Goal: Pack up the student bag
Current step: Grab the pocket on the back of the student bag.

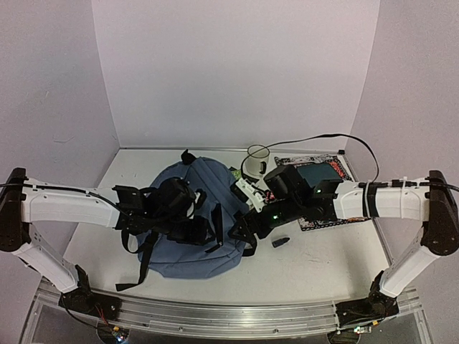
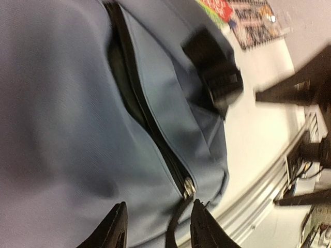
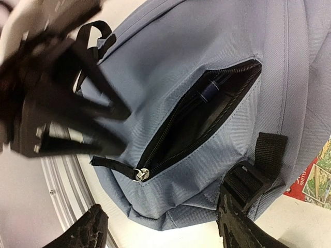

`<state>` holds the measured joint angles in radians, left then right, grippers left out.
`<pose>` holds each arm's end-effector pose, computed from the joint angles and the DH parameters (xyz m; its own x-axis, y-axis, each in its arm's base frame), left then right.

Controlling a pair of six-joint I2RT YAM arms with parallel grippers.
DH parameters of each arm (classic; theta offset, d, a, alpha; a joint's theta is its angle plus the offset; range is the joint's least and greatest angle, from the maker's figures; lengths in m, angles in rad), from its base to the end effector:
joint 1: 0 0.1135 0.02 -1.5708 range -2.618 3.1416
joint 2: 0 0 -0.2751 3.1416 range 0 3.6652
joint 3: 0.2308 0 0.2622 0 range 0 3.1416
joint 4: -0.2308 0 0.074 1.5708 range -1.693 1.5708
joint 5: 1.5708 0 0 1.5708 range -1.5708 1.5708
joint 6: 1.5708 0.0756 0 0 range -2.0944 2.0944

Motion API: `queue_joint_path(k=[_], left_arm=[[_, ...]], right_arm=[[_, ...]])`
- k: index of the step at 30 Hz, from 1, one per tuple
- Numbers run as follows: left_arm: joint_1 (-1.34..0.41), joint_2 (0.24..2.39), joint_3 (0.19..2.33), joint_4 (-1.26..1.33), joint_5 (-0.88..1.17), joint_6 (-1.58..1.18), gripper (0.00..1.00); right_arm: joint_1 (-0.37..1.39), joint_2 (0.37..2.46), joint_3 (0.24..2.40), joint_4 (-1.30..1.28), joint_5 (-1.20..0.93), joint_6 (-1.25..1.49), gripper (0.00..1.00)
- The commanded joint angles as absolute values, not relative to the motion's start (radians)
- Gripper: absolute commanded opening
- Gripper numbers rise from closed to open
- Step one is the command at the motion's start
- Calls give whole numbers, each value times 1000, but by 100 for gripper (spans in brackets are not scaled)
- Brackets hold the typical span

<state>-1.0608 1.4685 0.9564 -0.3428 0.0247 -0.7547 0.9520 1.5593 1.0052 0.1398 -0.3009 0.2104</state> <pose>0.1653 -0.2994 0.2015 -0.8714 0.1551 -0.4653 0.3890 0.7963 -0.4632 0.2134 0.3382 0.2464 -0.4237 -0.2511 -0.8703 -0.8660 0.3941 0.3079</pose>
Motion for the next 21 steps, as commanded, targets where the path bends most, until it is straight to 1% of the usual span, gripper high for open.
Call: queue_joint_path(k=[1, 10, 13, 17, 20, 21], left_arm=[[-1110, 1462, 961, -342, 63, -726, 42], [-1126, 1510, 987, -343, 120, -731, 42], [-1126, 1537, 990, -344, 142, -738, 40], [-1135, 1567, 1018, -344, 172, -742, 27], [-1140, 1577, 1036, -343, 183, -749, 12], [-1140, 1576, 1041, -344, 182, -753, 5]], right_arm=[[959, 1573, 990, 164, -290, 220, 74], [967, 1572, 931, 196, -268, 237, 74], [976, 1579, 927, 203, -264, 238, 74], [987, 1588, 927, 209, -255, 237, 74], [994, 1598, 925, 217, -253, 233, 74], [996, 1603, 925, 221, -256, 232, 74]])
